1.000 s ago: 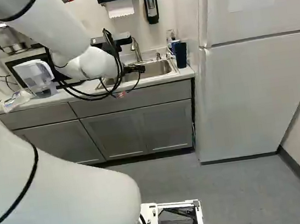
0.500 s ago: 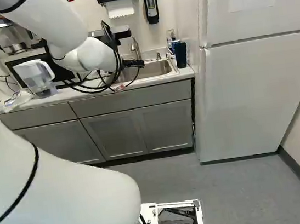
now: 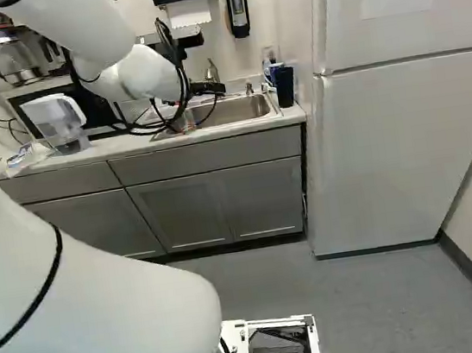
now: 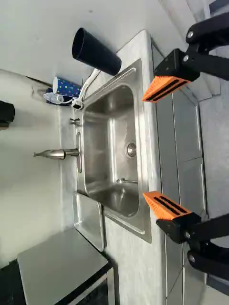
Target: Rinse the cup and place it in the tray
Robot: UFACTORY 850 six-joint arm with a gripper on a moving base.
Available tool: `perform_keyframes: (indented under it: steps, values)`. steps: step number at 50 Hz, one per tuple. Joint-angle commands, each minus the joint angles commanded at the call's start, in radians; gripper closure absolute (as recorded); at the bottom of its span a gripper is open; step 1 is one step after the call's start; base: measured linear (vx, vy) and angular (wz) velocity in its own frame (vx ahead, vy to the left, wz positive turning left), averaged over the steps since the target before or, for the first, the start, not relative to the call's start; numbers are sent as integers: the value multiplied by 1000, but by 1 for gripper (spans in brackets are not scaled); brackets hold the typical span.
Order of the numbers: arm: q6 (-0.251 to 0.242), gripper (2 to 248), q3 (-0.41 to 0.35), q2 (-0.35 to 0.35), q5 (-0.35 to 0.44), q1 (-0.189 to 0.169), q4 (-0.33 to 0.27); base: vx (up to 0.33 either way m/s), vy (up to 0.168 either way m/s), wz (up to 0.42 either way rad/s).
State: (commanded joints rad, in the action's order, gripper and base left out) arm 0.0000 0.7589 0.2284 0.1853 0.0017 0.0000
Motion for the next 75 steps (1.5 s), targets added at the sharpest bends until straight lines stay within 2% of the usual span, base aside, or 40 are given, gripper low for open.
perform_keyframes:
  steps: [75]
  values:
    - [0,3,207,-55,-43,0,0,0,0,0]
